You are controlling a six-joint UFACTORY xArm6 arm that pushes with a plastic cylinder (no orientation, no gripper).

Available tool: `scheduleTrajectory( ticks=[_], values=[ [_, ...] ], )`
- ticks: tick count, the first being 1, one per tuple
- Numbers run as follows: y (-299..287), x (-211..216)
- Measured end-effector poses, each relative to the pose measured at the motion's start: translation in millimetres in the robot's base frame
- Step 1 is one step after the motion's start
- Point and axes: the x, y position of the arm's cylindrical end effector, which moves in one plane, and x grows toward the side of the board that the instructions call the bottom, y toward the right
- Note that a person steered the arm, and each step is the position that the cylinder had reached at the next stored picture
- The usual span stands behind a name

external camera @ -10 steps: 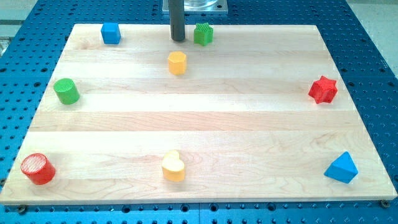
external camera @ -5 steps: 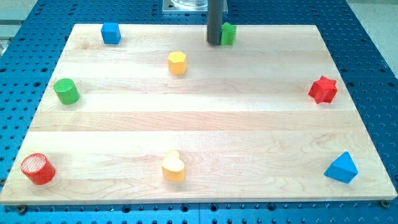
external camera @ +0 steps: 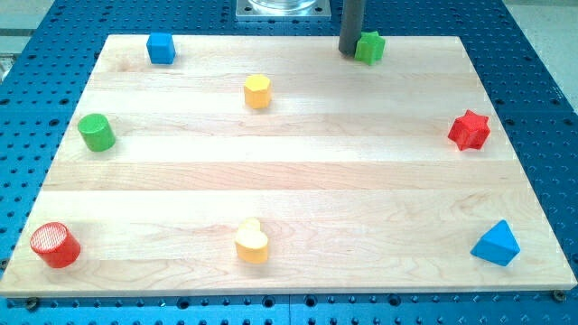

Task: Move the green star to the top right

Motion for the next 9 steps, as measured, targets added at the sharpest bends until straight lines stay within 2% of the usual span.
scheduleTrajectory(
  ticks=[1,2,5,6,8,9],
  values=[
    [36,37],
    [59,46],
    [30,-4],
    [49,-5],
    [36,0],
    [9,67]
  ],
)
